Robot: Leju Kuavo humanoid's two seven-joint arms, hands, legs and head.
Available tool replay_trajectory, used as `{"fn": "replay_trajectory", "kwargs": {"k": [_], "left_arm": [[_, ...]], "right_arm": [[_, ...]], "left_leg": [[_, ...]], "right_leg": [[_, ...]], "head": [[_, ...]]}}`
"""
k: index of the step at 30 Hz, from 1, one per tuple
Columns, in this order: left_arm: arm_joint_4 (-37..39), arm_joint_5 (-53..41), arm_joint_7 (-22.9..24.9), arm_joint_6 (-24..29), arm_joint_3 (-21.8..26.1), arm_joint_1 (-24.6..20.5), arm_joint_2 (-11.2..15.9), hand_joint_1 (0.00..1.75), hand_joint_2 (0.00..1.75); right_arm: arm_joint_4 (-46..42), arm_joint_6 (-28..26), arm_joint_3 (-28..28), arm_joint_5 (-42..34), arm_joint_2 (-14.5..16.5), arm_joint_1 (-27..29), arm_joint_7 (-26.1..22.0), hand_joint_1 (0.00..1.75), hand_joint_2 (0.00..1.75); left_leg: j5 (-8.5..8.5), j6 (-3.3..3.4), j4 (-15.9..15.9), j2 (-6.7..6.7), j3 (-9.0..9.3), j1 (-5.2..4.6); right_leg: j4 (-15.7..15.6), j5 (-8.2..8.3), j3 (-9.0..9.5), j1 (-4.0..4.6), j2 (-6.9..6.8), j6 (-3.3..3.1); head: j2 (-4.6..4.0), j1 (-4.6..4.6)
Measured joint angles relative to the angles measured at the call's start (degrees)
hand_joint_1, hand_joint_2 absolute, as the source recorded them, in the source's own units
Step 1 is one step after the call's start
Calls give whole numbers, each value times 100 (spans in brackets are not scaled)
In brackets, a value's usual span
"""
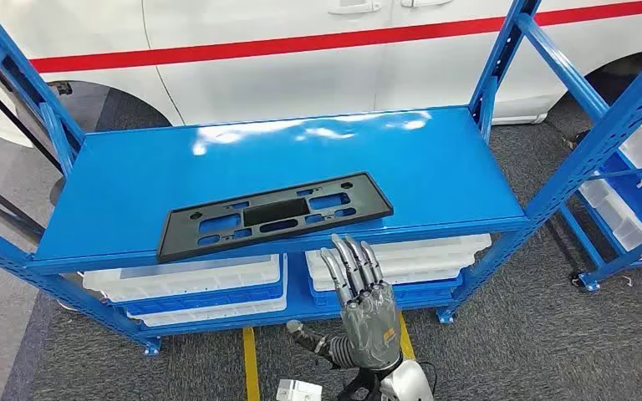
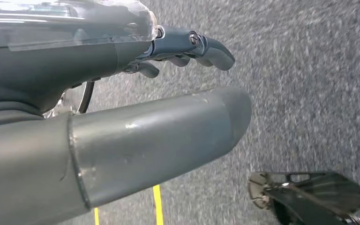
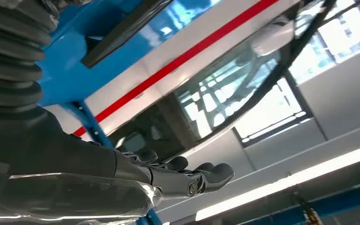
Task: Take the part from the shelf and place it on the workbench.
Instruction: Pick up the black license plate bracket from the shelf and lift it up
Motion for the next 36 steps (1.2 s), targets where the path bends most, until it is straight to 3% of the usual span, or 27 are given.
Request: {"fn": "replay_trajectory", "kwargs": {"k": [1, 3, 6, 8, 9, 11, 13, 14, 15, 16, 18, 20, 23, 25, 27, 28, 29, 30, 32, 33, 34, 36], "left_arm": [[1, -8, -1, -1, 0, -3, 4, 0, 0], [4, -31, 3, -16, -1, -21, 11, 0, 0], [7, -58, 36, -51, -2, -44, 15, 0, 0], [7, -69, 72, -57, -1, -48, 18, 0, 0], [7, -75, 93, -62, -1, -54, 20, 0, 0], [7, -92, 141, -100, 1, -71, 25, 0, 0], [9, -102, 191, -185, 11, -86, 32, 0, 0], [11, -104, 215, -237, 21, -91, 37, 0, 0], [13, -109, 234, -288, 31, -96, 41, 0, 0], [15, -120, 245, -339, 38, -101, 44, 0, 0], [15, -177, 253, -433, 54, -111, 45, 0, 0], [16, -229, 252, -487, 91, -119, 50, 0, 0], [16, -236, 301, -550, 151, -133, 70, 0, 0], [17, -229, 338, -603, 175, -142, 85, 0, 0], [17, -228, 366, -632, 196, -145, 88, 0, 0], [17, -231, 379, -638, 209, -143, 91, 0, 0], [17, -234, 390, -643, 226, -139, 94, 0, 0], [17, -238, 396, -646, 244, -137, 98, 0, 0], [17, -239, 400, -650, 271, -139, 110, 0, 0], [17, -240, 403, -652, 278, -145, 116, 0, 0], [17, -240, 406, -653, 282, -152, 119, 0, 0], [17, -244, 419, -655, 291, -159, 122, 0, 0]], "right_arm": [[23, 0, -11, 50, 4, -5, 95, 0, 175], [83, -2, -34, 155, 9, -20, 327, 0, 175], [241, -6, -23, 205, -13, -74, 806, 0, 175], [384, -7, 44, 206, -60, -137, 1180, 0, 175], [457, -7, 101, 206, -95, -177, 1361, 0, 175], [619, -7, 259, 206, -183, -266, 1727, 0, 175], [838, -7, 481, 188, -301, -405, 2182, 0, 175], [967, -7, 621, 180, -366, -485, 2390, 0, 175], [1082, -7, 753, 181, -425, -560, 2567, 0, 175], [1181, -7, 873, 186, -476, -620, 2710, 0, 175], [1386, -7, 1026, 182, -538, -704, 2831, 0, 175], [1596, -7, 1061, 152, -554, -738, 2754, 0, 175], [1771, -10, 1009, 90, -528, -738, 2419, 0, 175], [1827, -11, 945, 20, -478, -741, 2062, 0, 175], [1862, -11, 848, -58, -413, -740, 1682, 0, 175], [1875, -11, 793, -88, -377, -738, 1529, 0, 175], [1886, -11, 738, -108, -343, -737, 1418, 0, 175], [1894, -11, 688, -120, -312, -736, 1345, 0, 175], [1899, -11, 595, -140, -254, -735, 1233, 0, 175], [1899, -11, 549, -158, -225, -735, 1154, 0, 175], [1898, -11, 499, -185, -193, -736, 1048, 0, 175], [1896, -12, 391, -233, -132, -734, 796, 0, 175]], "left_leg": [[52, -12, -232, 4, 109, 7], [135, 25, -620, -7, 289, -10], [134, 169, -736, -25, 328, -42], [161, 265, -764, -20, 328, -34], [175, 309, -778, -17, 324, -28], [185, 362, -782, -14, 303, -41], [187, 379, -781, -15, 293, -70], [187, 381, -780, -15, 296, -86], [187, 382, -780, -19, 304, -100], [186, 382, -780, -24, 314, -113], [183, 363, -775, -34, 318, -138], [188, 312, -777, -37, 306, -138], [136, 210, -725, -29, 285, -125], [-121, 156, -300, -18, 92, -108], [-435, 110, 432, -15, -266, -92], [-496, 92, 701, -14, -408, -86], [-441, 81, 767, -14, -457, -82], [-284, 80, 603, -12, -391, -79], [94, 106, -152, -3, -27, -80], [190, 136, -488, 0, 145, -91], [214, 168, -696, 2, 252, -105], [169, 248, -804, -4, 293, -122]], "right_leg": [[18, -16, 2, -8, 0, 22], [58, -48, -7, 1, 7, 86], [45, -40, -11, 19, 14, 184], [144, -124, -46, 4, 20, 230], [349, -257, -138, 2, 25, 241], [1044, -624, -469, 10, 35, 246], [1589, -782, -744, 18, 42, 236], [1576, -698, -745, 22, 43, 217], [1353, -525, -643, 33, 44, 185], [982, -313, -465, 48, 48, 140], [303, -62, -152, 95, 54, 58], [75, -39, -72, 133, 60, 31], [-9, 13, -51, 101, 59, -27], [-60, 35, -21, 72, 43, -75], [-59, 24, -15, 77, 31, -97], [-53, 16, -10, 79, 28, -99], [-46, 1, 0, 78, 28, -98], [-37, -19, 18, 76, 31, -90], [-19, -75, 72, 77, 34, -55], [-11, -106, 92, 84, 35, -26], [-13, -129, 108, 93, 34, 5], [9, -119, 135, 107, 36, 79]], "head": [[0, 0], [0, 1], [0, 2], [0, 1], [0, 2], [0, 3], [0, 2], [0, 2], [0, 2], [0, 2], [0, 1], [0, 0], [0, 0], [0, -1], [0, -1], [0, -1], [0, -1], [0, -1], [0, -1], [0, 0], [0, 1], [0, 2]]}}
